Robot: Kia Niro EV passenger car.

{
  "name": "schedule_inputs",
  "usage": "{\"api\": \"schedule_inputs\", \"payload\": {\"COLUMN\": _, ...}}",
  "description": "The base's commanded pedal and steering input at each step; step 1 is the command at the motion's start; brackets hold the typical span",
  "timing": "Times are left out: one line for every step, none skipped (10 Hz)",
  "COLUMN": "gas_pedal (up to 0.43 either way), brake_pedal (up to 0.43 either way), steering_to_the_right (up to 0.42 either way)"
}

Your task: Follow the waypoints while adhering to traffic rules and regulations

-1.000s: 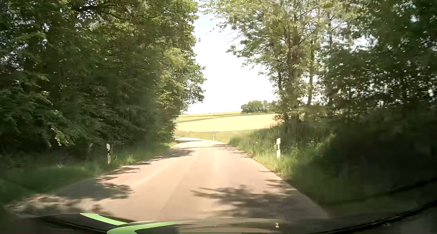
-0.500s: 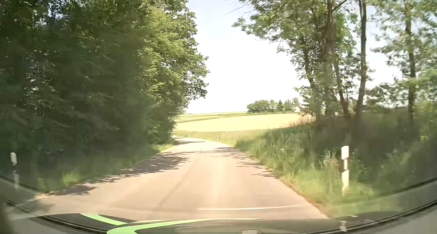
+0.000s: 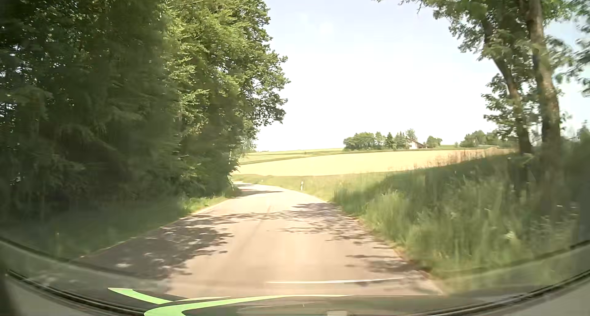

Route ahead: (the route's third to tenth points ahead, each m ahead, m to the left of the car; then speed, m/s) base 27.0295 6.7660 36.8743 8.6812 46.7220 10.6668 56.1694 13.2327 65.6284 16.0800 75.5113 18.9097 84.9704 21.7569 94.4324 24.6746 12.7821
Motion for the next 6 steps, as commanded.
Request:
{"api": "schedule_inputs", "payload": {"gas_pedal": 0.079, "brake_pedal": 0.000, "steering_to_the_right": -0.021}}
{"api": "schedule_inputs", "payload": {"gas_pedal": 0.079, "brake_pedal": 0.000, "steering_to_the_right": -0.019}}
{"api": "schedule_inputs", "payload": {"gas_pedal": 0.079, "brake_pedal": 0.000, "steering_to_the_right": -0.019}}
{"api": "schedule_inputs", "payload": {"gas_pedal": 0.079, "brake_pedal": 0.000, "steering_to_the_right": -0.020}}
{"api": "schedule_inputs", "payload": {"gas_pedal": 0.079, "brake_pedal": 0.000, "steering_to_the_right": -0.020}}
{"api": "schedule_inputs", "payload": {"gas_pedal": 0.079, "brake_pedal": 0.000, "steering_to_the_right": -0.021}}
